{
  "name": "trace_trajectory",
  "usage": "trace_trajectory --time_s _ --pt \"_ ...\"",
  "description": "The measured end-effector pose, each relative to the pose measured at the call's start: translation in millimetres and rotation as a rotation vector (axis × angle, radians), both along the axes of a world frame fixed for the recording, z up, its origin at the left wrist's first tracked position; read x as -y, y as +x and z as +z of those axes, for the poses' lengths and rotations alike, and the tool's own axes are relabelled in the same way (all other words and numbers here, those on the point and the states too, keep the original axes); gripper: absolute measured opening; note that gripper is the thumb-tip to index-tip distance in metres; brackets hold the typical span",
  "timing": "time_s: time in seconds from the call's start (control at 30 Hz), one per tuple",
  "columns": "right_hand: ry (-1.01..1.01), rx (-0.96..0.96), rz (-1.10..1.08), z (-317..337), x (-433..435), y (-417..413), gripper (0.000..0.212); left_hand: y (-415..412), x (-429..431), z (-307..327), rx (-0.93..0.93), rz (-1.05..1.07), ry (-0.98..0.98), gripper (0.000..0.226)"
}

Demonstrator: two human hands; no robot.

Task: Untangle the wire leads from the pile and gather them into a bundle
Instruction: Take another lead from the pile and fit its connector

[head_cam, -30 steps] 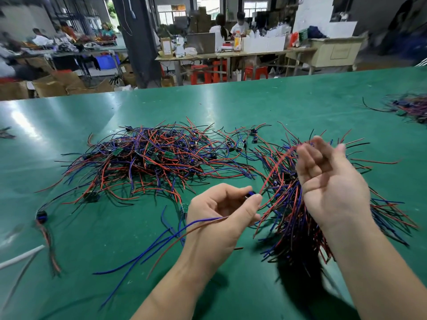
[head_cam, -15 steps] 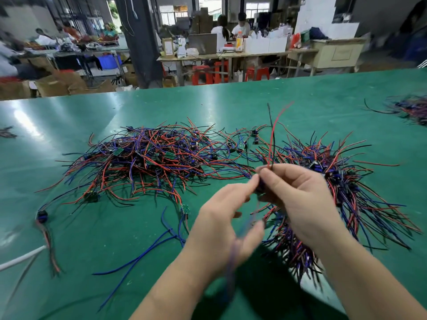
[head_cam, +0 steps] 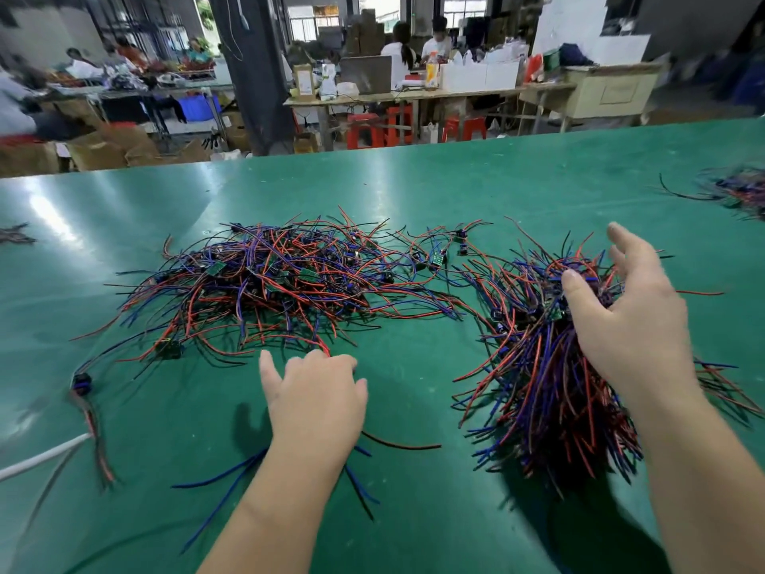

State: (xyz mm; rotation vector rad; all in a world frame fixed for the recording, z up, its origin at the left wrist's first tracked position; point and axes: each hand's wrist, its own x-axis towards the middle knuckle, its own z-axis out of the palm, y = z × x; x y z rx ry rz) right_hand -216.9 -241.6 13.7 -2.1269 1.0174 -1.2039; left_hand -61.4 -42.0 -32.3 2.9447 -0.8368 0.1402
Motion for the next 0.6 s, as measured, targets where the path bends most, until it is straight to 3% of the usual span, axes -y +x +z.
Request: trace_trajectory --time_s 0.1,0.2,0.3,0.37,0.43,0.53,0.6 --pt "-0.141 0.091 0.036 0.6 -10.4 4.5 0.043 5.4 -2.1 -3.8 -0.016 -0.066 -0.189 0.024" --pt "-0.258 0.216 0.096 -0.8 -26.0 9.0 0.026 5.1 -1.8 2.4 -0.007 -0.243 -0.553 0.027" --pt "0.065 0.287 0.373 -2.0 -42.5 14.3 0.018 -9.8 4.2 14.9 -0.100 -0.509 -0.892 0.044" --pt "0.336 0.192 0.568 -3.9 -53.2 20.9 0.018 -23.8 6.7 17.9 -0.272 -0.580 -1.026 0.066" --pt "0.530 0.168 0.723 -10.4 -61.5 26.5 0.012 -34.1 9.7 16.4 -0.380 -0.617 -1.066 0.079" --pt "0.711 0.266 0.791 -18.4 -65.8 29.0 0.034 -40.5 12.2 14.6 -0.459 -0.656 -1.104 0.088" --pt "0.775 0.304 0.802 -17.9 -63.6 28.0 0.039 -41.6 13.7 15.7 -0.562 -0.662 -1.148 0.083"
